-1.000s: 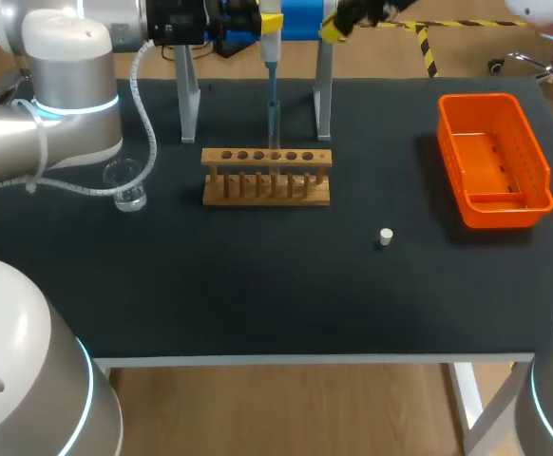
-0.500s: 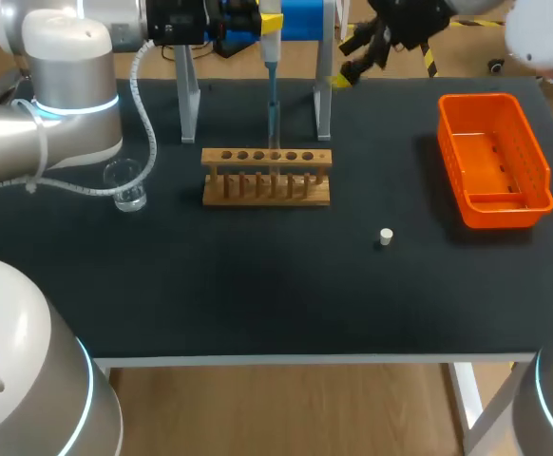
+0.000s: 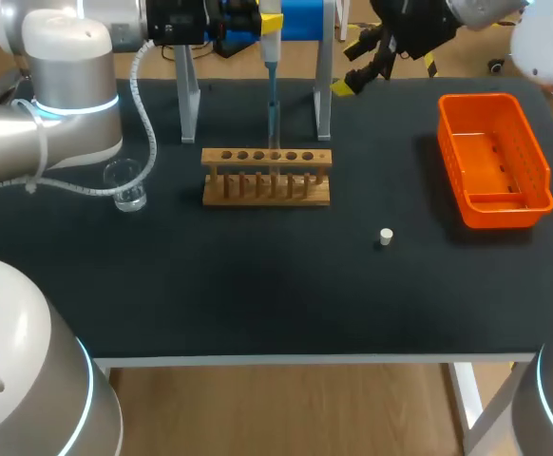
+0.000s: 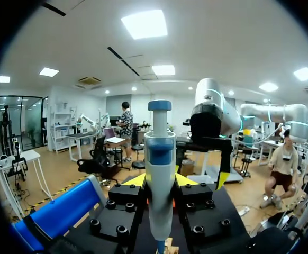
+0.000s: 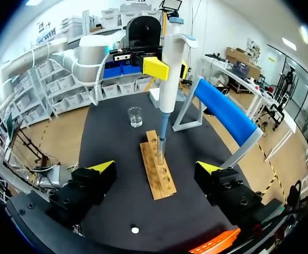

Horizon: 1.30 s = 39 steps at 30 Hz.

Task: Invert the test tube, pick up the pipette, mount the tip to pipette, aspirate from beaker and dispense into the tube, eject the tip, return the pipette, and cap with the stopper.

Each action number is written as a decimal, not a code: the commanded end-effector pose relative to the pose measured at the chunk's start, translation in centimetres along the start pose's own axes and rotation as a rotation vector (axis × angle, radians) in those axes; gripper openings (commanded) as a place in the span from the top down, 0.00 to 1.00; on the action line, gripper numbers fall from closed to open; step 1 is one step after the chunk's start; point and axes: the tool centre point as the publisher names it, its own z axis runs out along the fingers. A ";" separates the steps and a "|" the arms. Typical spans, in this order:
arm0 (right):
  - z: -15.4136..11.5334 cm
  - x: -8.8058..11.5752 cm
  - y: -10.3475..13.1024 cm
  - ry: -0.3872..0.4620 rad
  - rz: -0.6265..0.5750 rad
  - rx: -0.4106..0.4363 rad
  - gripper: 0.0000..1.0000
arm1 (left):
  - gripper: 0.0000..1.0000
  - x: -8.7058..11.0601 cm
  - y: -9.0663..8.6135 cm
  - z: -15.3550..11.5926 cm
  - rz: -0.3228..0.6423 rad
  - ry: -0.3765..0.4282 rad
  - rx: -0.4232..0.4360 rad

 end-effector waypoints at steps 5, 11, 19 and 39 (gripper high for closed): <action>2.2 0.4 -2.3 -0.001 -0.014 -0.037 0.00 | 1.00 0.0 -0.1 -0.1 -0.001 0.003 -0.003; 5.1 0.3 -4.3 -0.002 -0.049 -0.079 0.00 | 1.00 0.0 -0.1 -0.1 -0.001 0.003 -0.003; 7.8 -0.1 -4.6 0.028 -0.132 -0.186 0.00 | 1.00 0.0 -0.1 -0.1 -0.001 0.003 -0.003; 8.7 -0.4 -4.5 0.037 -0.101 -0.145 0.00 | 1.00 0.0 -0.1 -0.1 -0.001 0.003 -0.003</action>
